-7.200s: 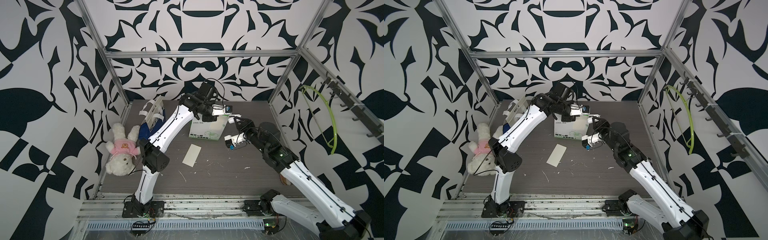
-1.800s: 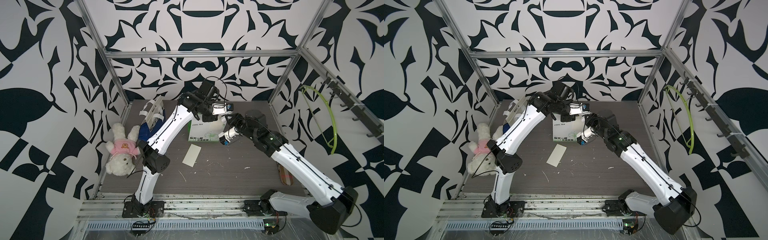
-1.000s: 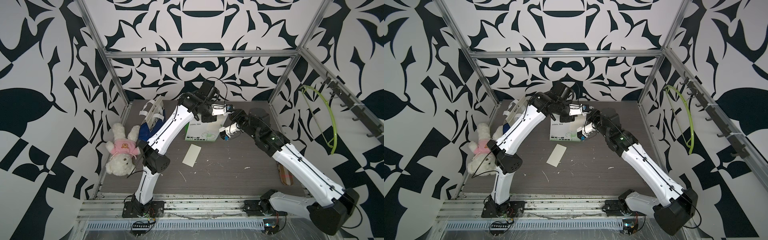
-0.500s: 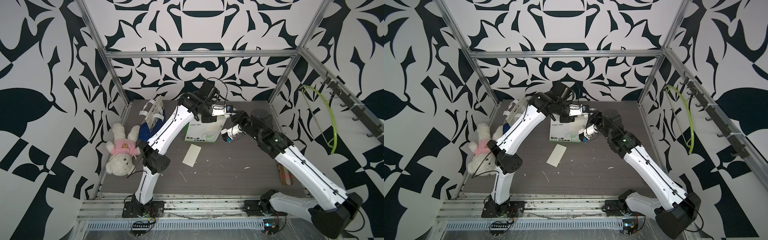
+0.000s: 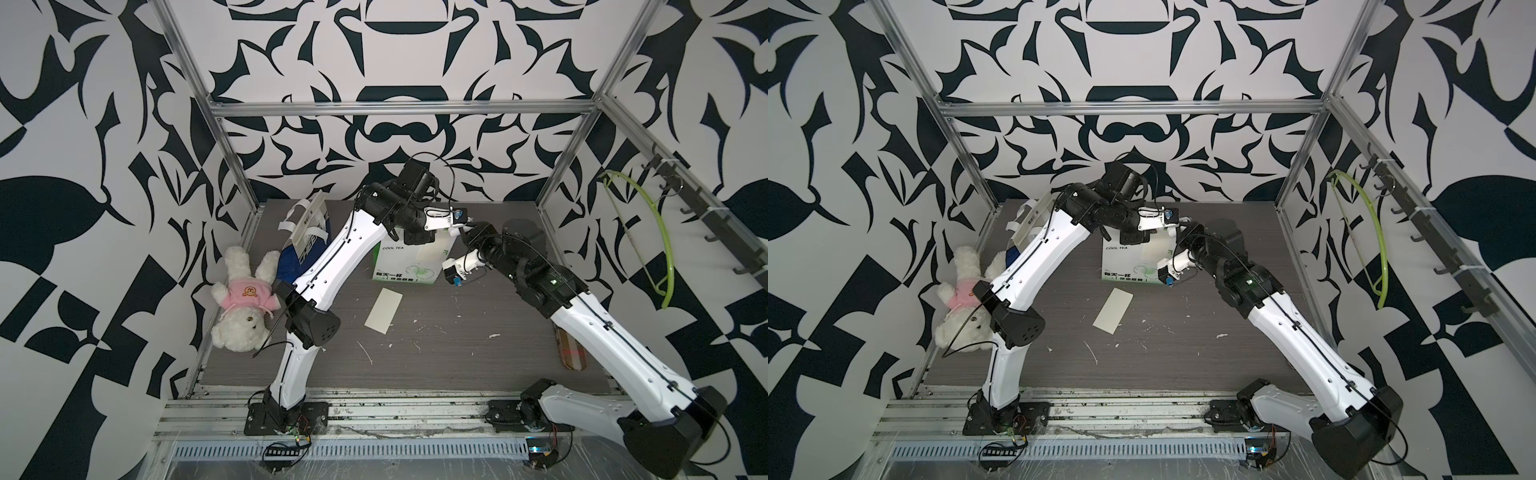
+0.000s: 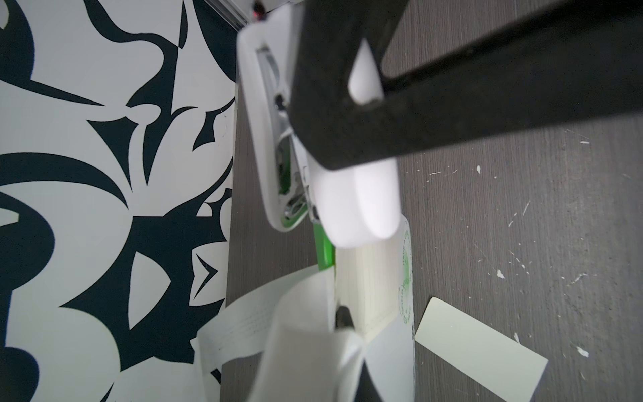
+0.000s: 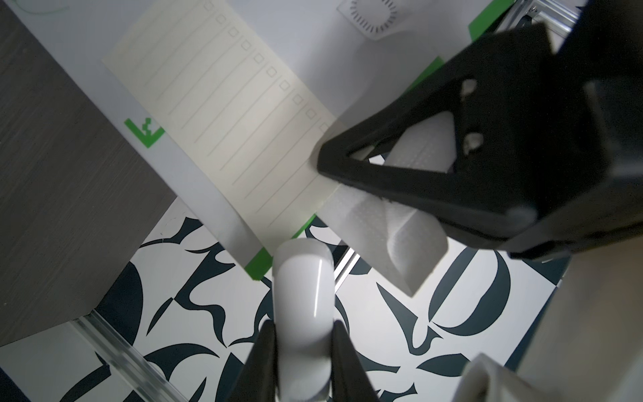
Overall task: Staple the receipts to the bags
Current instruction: Place the stapler in the takeout bag.
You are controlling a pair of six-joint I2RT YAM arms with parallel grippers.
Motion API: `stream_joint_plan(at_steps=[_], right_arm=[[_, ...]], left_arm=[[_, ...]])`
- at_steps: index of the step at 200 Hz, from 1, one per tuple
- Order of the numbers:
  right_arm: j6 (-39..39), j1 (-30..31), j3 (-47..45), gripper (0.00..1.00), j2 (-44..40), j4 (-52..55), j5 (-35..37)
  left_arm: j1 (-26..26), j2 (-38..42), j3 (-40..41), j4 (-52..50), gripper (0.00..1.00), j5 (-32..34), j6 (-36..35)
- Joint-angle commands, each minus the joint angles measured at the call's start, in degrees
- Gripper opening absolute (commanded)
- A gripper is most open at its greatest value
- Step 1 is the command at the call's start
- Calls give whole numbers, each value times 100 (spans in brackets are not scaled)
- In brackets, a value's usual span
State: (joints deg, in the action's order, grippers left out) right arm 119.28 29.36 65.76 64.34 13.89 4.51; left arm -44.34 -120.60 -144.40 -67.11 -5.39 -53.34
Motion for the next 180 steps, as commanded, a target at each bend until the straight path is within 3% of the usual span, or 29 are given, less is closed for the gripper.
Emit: stream_joint_plan(at_steps=[1, 180], right_arm=[[1327, 53, -1, 0, 15, -124, -72], [1440, 181, 66, 0, 85, 549, -144]], left_arm=[[-22, -20, -159, 14, 0, -153, 68], [-31, 1, -21, 67, 0, -156, 102]])
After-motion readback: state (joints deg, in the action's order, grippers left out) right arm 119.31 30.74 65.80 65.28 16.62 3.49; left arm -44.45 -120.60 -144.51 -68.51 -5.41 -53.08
